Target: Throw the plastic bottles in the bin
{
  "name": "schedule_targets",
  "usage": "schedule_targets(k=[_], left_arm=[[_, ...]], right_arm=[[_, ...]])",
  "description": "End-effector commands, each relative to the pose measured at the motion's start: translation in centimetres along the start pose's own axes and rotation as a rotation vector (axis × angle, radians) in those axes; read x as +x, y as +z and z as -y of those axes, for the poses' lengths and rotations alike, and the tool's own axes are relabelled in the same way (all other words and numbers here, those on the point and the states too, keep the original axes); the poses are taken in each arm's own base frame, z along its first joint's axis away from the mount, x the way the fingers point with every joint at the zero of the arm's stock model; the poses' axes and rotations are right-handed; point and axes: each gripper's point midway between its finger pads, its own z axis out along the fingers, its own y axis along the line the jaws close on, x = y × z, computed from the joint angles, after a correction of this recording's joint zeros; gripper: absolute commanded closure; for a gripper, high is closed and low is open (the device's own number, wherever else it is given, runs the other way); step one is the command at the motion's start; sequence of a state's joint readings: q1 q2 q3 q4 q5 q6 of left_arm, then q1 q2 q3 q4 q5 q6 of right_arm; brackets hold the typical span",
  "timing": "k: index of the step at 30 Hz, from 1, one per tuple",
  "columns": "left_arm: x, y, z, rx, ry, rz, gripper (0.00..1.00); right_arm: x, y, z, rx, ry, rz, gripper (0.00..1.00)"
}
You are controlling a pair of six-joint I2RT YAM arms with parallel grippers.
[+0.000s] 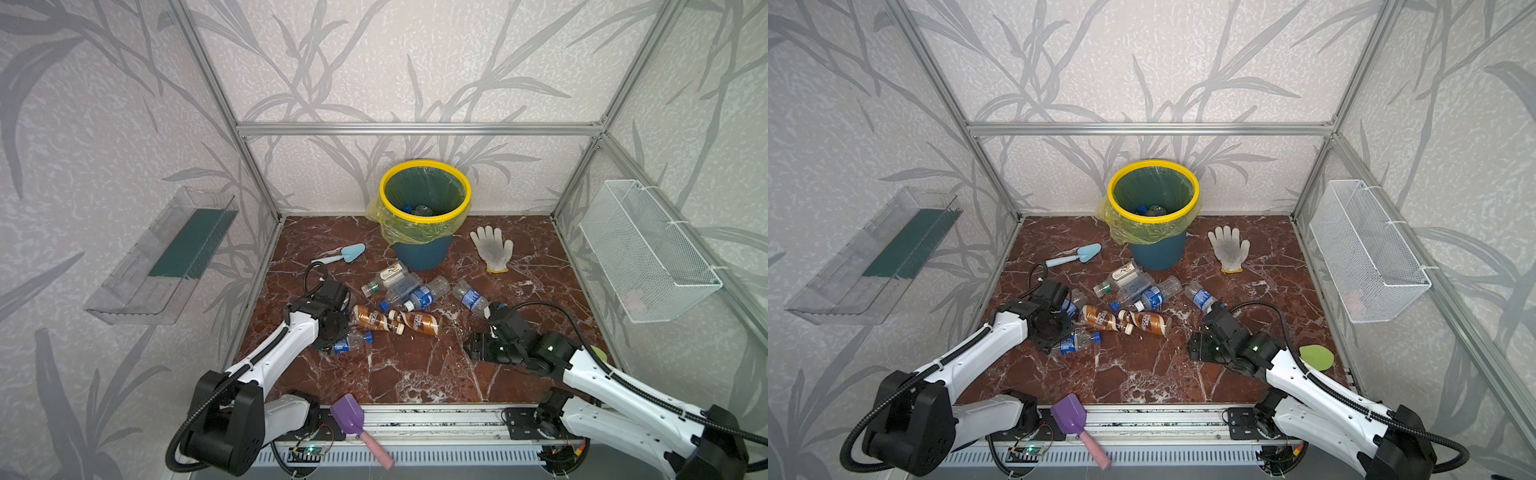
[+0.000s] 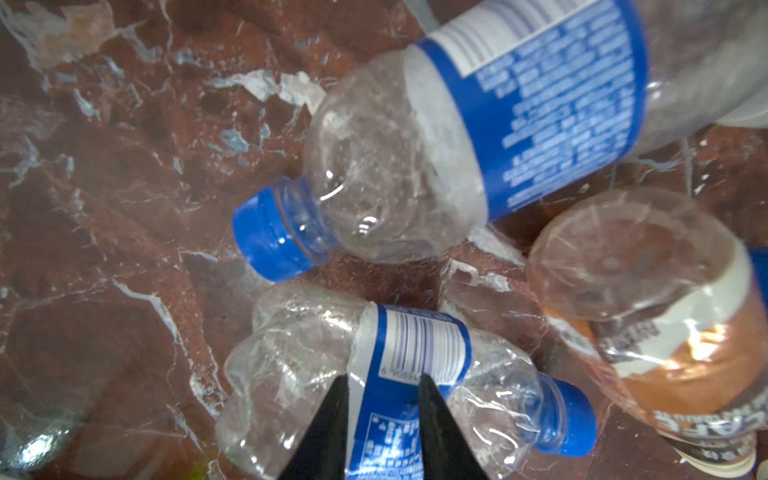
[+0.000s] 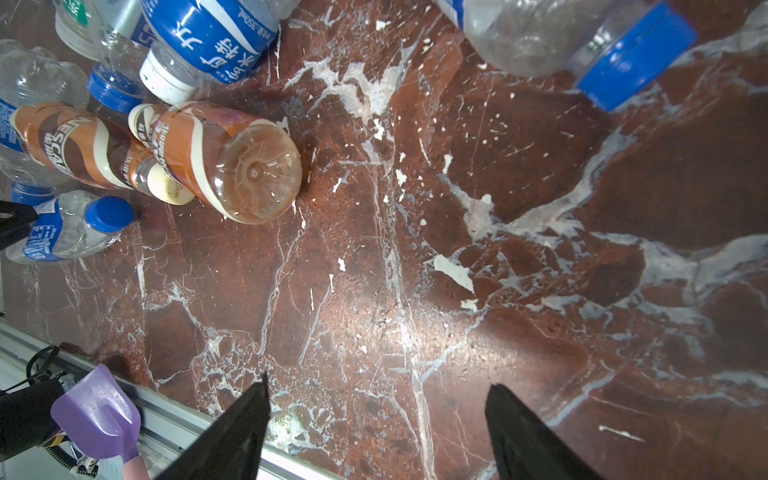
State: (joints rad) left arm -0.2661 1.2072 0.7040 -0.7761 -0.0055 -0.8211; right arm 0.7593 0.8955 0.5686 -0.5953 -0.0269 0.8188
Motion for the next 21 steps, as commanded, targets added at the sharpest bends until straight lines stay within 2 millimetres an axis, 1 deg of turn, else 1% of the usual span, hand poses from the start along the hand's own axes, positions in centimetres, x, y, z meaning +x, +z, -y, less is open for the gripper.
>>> schedule_targets(k=[1,4,7,13,18,21], left_arm=[[3.5,1.1,-1.2,-0.022,-0.039,-0.151,0.67],[4.4,0.9,-1.3,0.004,-0.056,-0.17,0.65],[5.4,0.8,-0.9,0.048,-0.061,-0.192,0.63],[6.9,0.6,-0.8,0.059,-0.063,-0.218,0.59],[7.7,-0.2,0.1,0.081,-0.042,-0.207,0.55],[8.4,-0.1,1.0,0.099,-0.031,-0.205,0.53]], right_arm=[[0.1,0.1,0.1,0.003,-0.008,-0.001,0.18],[0.1,0.3,0.0,0.001,-0.005,-0.004,0.18],[0.1,0.4,-0.2,-0.005,-0.005,-0.003,0.18],[-0.1,0.4,-0.3,-0.005,-0.008,-0.003,0.18],[-0.1,0.4,-0.2,-0.004,-0.008,0.0,0.18],[0.0,0.4,-0.1,-0.004,-0.005,0.002,0.18]])
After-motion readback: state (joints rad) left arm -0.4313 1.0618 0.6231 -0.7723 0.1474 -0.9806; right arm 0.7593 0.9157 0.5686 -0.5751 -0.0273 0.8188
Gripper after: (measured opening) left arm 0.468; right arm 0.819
